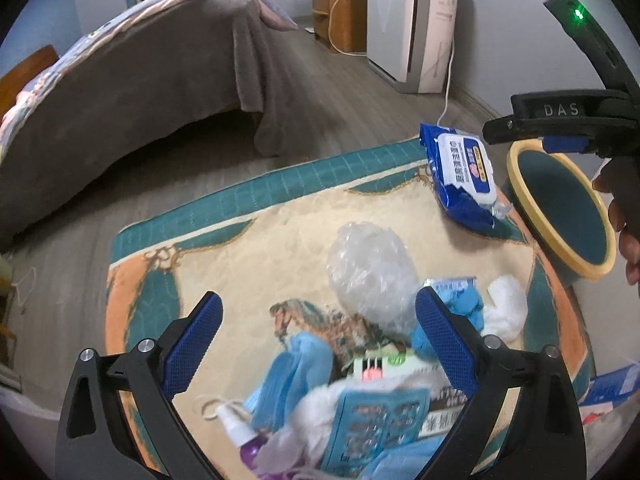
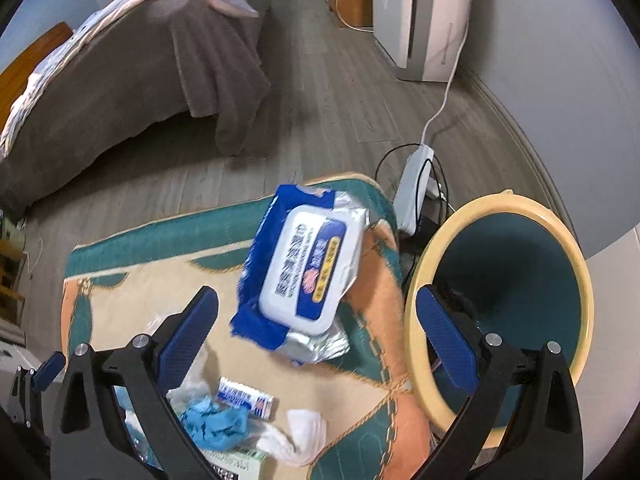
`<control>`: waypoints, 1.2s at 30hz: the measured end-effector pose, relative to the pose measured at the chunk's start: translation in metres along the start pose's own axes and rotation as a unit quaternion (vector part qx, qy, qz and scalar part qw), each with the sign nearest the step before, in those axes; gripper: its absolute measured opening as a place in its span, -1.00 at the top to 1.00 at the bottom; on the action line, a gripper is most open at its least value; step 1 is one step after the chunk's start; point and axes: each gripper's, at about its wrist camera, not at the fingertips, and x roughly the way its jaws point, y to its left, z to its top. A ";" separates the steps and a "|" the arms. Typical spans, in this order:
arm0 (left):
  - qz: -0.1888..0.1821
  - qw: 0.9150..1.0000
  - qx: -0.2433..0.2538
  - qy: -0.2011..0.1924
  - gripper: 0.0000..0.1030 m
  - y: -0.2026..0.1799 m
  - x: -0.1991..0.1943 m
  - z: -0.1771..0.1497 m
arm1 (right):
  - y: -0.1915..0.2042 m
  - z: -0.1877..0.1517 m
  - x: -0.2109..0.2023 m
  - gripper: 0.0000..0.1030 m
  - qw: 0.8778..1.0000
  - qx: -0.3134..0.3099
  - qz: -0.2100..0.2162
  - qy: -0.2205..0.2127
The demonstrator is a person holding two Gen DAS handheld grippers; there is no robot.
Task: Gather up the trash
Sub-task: 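Move both grippers back over the rug toward the wipes pack and clear bag, then grasp the blue wet-wipes pack with the right gripper while the left grasps the clear plastic bag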
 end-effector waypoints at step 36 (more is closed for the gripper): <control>-0.080 0.988 0.015 0.129 -0.46 -0.015 0.098 0.026 | 0.018 0.017 0.114 -0.86 0.991 -0.001 0.001 0.136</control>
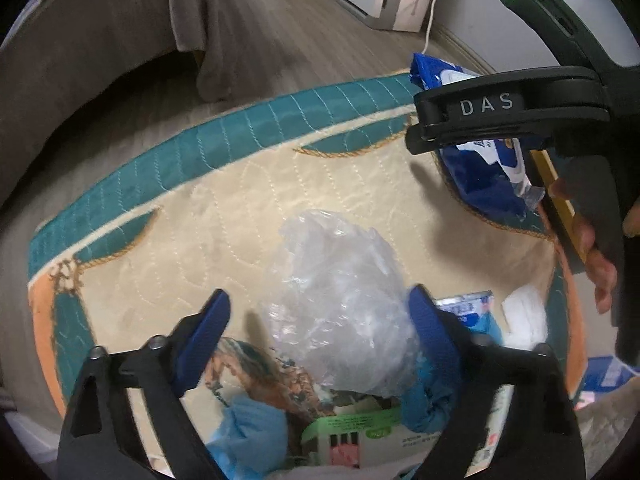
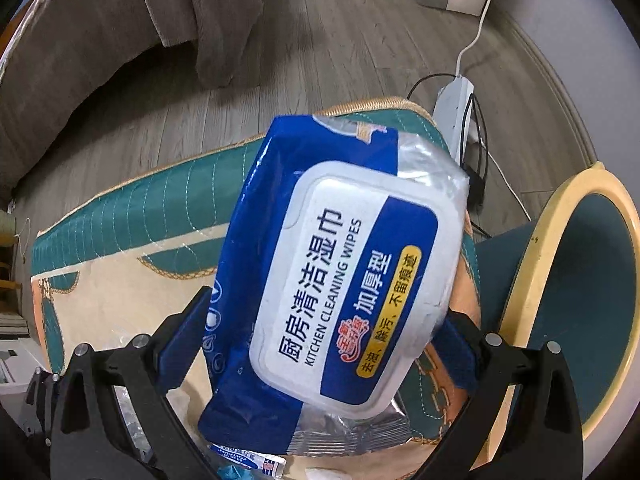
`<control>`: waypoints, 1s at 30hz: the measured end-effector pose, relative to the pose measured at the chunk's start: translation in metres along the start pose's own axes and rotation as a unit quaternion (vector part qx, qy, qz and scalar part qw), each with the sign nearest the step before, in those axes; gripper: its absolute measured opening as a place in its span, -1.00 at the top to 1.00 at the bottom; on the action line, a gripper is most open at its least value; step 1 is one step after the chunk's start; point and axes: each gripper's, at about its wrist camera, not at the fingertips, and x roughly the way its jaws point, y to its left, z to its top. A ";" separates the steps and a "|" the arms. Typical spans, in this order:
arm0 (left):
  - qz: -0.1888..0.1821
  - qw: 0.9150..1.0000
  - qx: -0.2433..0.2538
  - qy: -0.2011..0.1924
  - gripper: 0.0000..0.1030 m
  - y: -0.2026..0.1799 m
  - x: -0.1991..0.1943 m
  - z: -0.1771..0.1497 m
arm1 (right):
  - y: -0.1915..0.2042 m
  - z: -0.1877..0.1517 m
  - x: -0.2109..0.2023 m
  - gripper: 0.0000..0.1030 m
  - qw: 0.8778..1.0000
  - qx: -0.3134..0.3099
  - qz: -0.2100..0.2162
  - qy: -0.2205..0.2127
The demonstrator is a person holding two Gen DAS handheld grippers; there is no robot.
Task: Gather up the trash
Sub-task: 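Grasp the blue wet-wipes pack with the right gripper while the left grasps the clear plastic bag, then carry the wipes pack over the bin and open the right gripper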
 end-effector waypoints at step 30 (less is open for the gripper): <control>0.044 0.985 0.022 -0.166 0.29 -0.035 -0.123 -0.012 | -0.043 -0.044 -0.112 -0.65 0.992 0.026 0.019 -0.121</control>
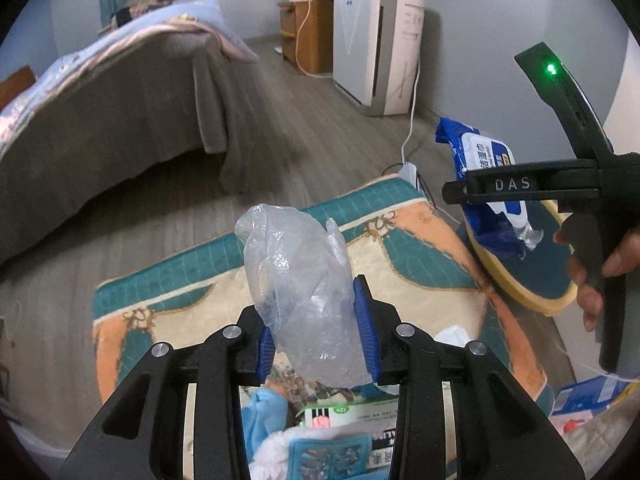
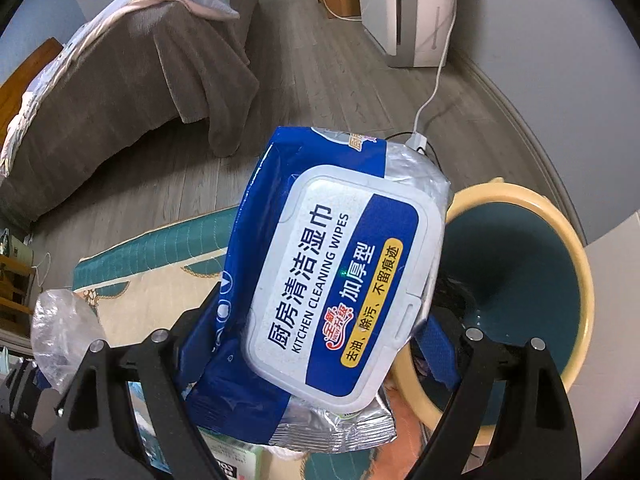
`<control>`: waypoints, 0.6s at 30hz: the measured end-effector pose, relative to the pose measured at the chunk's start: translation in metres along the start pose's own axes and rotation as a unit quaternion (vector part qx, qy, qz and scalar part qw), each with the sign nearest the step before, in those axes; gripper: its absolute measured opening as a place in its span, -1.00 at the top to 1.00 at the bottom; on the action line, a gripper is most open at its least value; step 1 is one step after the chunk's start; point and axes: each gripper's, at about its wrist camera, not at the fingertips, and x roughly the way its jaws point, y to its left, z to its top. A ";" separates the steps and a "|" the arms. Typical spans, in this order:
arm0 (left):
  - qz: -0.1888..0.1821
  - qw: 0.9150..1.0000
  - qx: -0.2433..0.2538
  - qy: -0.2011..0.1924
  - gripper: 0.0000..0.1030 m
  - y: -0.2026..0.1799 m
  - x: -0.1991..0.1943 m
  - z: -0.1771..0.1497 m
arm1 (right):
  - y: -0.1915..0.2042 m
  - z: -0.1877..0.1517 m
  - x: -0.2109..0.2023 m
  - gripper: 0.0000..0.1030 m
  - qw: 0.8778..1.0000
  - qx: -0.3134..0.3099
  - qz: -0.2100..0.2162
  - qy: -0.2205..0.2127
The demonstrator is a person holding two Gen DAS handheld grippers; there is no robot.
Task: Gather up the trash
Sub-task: 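Carry the wipes pack over the bin and open the right gripper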
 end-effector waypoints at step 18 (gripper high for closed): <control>-0.005 0.999 0.010 -0.032 0.29 -0.034 -0.038 -0.003 | -0.030 -0.012 -0.029 -0.65 0.999 0.017 -0.007 -0.027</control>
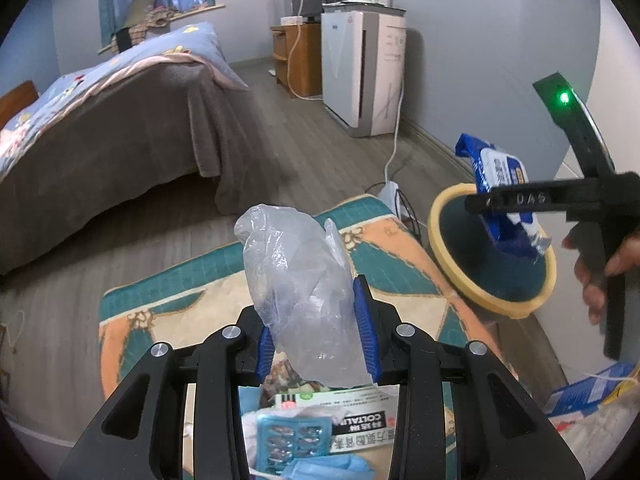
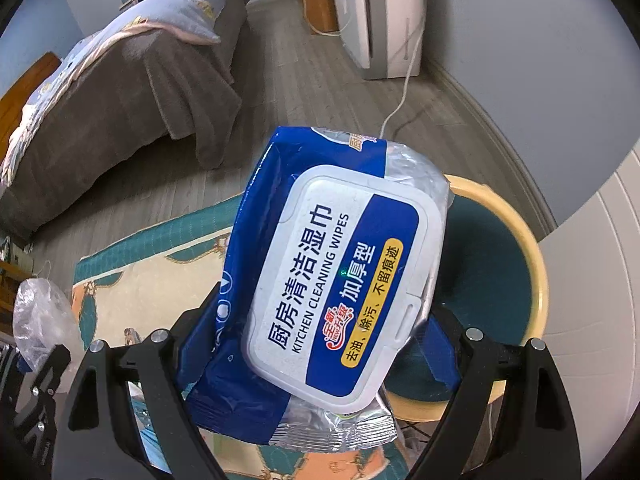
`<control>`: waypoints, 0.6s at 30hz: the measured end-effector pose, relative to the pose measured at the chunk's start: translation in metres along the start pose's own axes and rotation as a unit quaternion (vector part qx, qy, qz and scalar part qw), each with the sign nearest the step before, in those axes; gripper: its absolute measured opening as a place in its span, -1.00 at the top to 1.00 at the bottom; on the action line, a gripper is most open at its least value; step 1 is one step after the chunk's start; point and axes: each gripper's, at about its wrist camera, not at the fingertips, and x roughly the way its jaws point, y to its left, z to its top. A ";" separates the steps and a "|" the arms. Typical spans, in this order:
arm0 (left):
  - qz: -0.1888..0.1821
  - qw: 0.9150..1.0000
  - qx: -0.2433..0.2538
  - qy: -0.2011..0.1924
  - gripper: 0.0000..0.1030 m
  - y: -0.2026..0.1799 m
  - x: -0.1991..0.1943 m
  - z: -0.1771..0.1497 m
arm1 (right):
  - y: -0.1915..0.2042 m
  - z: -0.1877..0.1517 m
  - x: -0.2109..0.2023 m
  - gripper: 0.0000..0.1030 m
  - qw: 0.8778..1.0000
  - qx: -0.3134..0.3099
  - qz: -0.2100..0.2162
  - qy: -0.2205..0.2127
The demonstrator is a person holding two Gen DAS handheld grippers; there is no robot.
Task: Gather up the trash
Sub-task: 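Carry the wipes pack over the bin and open the right gripper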
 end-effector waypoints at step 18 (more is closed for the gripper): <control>-0.033 0.997 0.069 0.032 0.28 -0.072 0.032 -0.010 | -0.088 -0.002 0.007 -0.65 0.998 0.051 -0.025 0.009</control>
